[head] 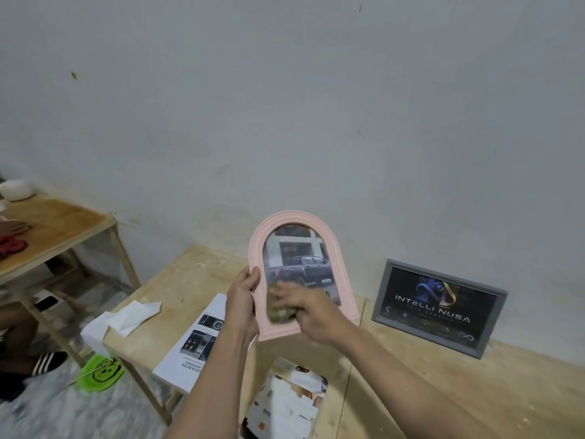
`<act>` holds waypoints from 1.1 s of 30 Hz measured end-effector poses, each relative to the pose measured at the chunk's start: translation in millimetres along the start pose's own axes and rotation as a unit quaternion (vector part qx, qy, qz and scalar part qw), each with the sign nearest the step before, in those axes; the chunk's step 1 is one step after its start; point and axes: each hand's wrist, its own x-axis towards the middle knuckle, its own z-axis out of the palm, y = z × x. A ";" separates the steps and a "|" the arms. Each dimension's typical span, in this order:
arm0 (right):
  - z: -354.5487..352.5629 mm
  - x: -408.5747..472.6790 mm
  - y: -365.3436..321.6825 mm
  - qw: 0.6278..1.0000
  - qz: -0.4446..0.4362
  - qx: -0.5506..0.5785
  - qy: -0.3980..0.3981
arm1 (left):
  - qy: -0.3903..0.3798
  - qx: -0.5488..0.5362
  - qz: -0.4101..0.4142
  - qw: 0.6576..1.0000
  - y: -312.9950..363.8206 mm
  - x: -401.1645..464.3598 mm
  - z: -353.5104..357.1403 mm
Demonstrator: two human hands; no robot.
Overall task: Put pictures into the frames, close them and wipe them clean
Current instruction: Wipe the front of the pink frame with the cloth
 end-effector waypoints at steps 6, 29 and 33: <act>-32.3 -13.6 -0.8 0.958 0.191 0.209 -0.055 | 0.037 0.089 -0.008 0.995 -6.7 -2.9 -22.3; 21.6 6.4 -11.8 0.970 -0.181 -0.146 -0.067 | -0.031 0.122 -0.031 0.991 38.0 -0.2 -13.6; 12.8 -10.0 -6.4 0.935 -0.279 -0.200 -0.092 | -0.017 0.152 -0.006 0.988 34.0 5.8 -10.9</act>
